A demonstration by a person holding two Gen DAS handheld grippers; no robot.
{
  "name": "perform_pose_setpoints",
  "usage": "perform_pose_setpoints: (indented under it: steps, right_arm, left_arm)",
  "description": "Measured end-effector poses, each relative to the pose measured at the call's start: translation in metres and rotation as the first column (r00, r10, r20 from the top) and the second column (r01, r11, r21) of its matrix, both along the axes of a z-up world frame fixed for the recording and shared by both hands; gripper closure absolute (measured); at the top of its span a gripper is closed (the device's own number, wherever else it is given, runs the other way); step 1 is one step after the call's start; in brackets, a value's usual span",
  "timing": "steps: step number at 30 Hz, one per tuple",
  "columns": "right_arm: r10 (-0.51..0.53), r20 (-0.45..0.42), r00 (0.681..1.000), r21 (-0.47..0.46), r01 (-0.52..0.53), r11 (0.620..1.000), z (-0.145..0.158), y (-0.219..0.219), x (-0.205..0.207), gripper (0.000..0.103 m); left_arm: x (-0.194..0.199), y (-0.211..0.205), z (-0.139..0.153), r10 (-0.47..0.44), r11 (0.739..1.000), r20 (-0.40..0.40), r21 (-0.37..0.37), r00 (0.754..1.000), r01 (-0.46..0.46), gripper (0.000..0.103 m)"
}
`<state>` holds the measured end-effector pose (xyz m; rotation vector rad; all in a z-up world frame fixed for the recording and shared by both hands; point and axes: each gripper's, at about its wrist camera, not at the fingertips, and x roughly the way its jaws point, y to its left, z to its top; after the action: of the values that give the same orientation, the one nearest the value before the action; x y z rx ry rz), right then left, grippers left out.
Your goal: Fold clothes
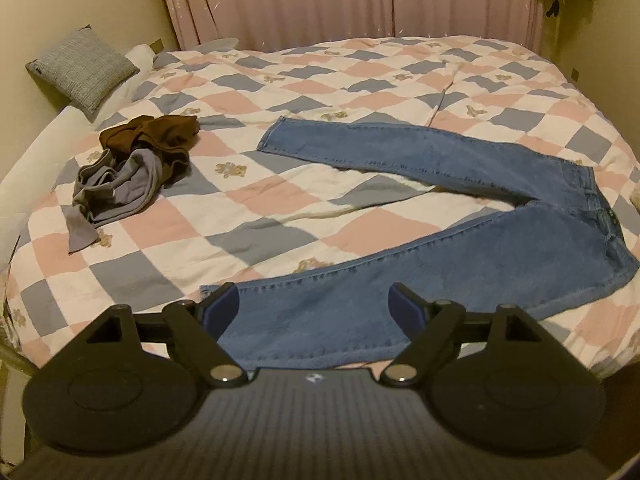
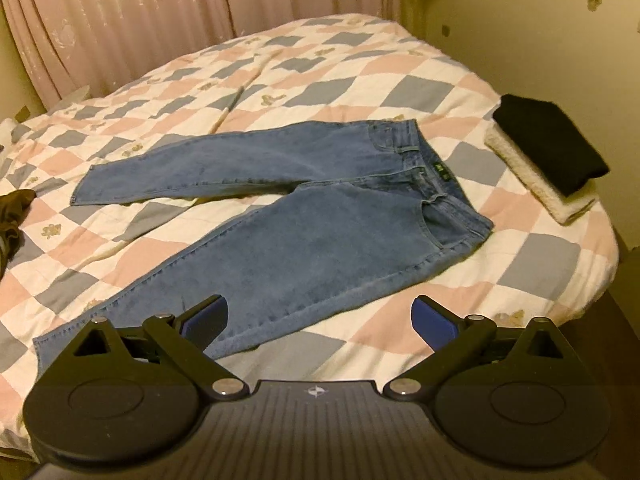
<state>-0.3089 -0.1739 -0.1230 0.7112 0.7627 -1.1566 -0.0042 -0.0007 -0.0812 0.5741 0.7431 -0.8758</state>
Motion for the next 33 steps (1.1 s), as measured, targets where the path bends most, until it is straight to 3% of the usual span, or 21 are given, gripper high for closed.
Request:
perform_pose_setpoints:
  steps: [10, 33]
  right_arm:
    - [-0.041, -0.017, 0.999, 0.028, 0.042, 0.999, -0.011, 0.043, -0.005, 0.002]
    - [0.033, -0.103, 0.994, 0.049, -0.028, 0.998, 0.006, 0.05, 0.026, 0.002]
  left_arm:
    - [0.006, 0.033, -0.005, 0.003, 1.0, -0.015, 0.015, 1.0, -0.003, 0.019]
    - [0.029, 0.066, 0.003, 0.059, 0.998, -0.058, 0.031, 0.997, -0.057, 0.014]
